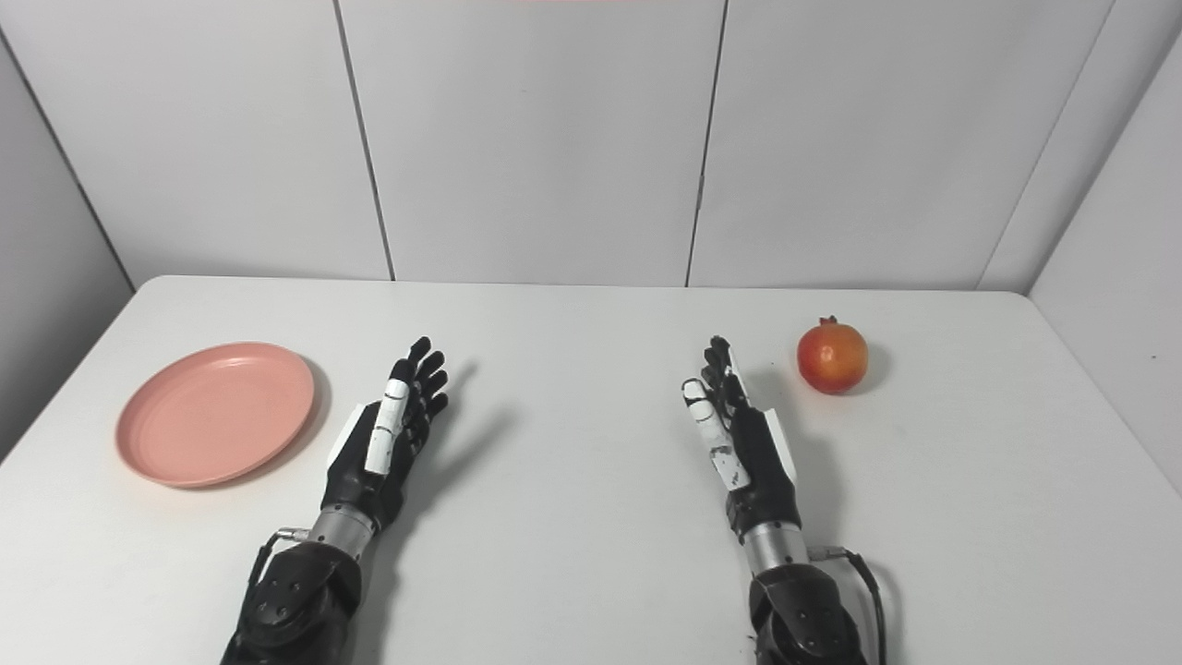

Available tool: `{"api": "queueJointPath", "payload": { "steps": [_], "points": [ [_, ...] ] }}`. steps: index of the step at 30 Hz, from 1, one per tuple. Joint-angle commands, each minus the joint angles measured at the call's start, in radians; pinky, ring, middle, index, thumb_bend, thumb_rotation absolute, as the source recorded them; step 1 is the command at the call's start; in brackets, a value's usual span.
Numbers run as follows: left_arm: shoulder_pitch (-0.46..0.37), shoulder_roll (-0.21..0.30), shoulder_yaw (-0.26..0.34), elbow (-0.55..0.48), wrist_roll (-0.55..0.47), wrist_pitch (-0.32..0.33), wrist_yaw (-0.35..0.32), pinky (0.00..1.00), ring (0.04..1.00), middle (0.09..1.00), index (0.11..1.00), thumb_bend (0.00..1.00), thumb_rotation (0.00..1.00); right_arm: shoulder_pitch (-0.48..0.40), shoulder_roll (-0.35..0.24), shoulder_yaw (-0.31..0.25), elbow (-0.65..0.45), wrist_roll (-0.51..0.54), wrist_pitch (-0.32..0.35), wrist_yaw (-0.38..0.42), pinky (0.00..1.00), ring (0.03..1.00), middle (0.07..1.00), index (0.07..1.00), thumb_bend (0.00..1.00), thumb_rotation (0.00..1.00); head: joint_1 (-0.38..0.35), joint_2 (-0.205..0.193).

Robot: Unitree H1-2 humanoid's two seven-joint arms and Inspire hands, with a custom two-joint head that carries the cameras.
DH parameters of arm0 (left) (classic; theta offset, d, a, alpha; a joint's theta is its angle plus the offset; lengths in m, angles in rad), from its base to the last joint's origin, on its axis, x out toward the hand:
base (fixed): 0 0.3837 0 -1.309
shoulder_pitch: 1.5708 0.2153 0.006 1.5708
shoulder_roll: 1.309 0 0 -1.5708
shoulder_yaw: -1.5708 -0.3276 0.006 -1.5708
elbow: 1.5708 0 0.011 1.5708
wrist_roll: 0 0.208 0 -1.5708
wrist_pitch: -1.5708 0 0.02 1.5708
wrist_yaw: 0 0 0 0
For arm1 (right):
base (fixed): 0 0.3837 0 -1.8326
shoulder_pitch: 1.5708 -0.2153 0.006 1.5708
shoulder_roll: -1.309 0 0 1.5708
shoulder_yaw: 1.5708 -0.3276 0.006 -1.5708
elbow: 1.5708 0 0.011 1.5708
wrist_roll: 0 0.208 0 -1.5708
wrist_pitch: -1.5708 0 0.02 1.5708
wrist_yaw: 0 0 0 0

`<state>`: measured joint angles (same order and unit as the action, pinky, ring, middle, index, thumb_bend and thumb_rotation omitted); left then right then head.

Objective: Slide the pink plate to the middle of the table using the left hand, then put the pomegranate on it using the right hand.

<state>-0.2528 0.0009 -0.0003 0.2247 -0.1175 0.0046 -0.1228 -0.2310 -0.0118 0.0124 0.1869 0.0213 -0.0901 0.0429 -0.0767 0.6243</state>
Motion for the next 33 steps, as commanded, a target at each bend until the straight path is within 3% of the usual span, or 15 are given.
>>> {"api": "queueJointPath", "payload": {
  "steps": [1, 10, 33],
  "points": [
    [-0.027, 0.004, 0.001, -0.01, -0.004, -0.007, -0.001, 1.0, 1.0, 1.0, 1.0, 0.73, 1.0, -0.027, 0.008, -0.002, -0.035, 0.004, -0.007, -0.003, 1.0, 1.0, 1.0, 1.0, 0.75, 0.88, 0.001, -0.002],
    [-0.029, 0.007, -0.004, -0.008, 0.021, -0.022, 0.003, 1.0, 1.0, 1.0, 1.0, 0.71, 1.0, -0.038, 0.002, -0.003, -0.013, 0.037, -0.039, 0.018, 1.0, 1.0, 1.0, 1.0, 0.74, 0.85, -0.004, -0.003],
    [-0.021, 0.004, -0.002, -0.013, 0.01, -0.015, -0.004, 1.0, 1.0, 1.0, 1.0, 0.71, 1.0, -0.028, 0.005, 0.0, -0.024, 0.012, -0.026, -0.003, 1.0, 1.0, 1.0, 1.0, 0.75, 0.88, -0.001, -0.007]
  ]
}}
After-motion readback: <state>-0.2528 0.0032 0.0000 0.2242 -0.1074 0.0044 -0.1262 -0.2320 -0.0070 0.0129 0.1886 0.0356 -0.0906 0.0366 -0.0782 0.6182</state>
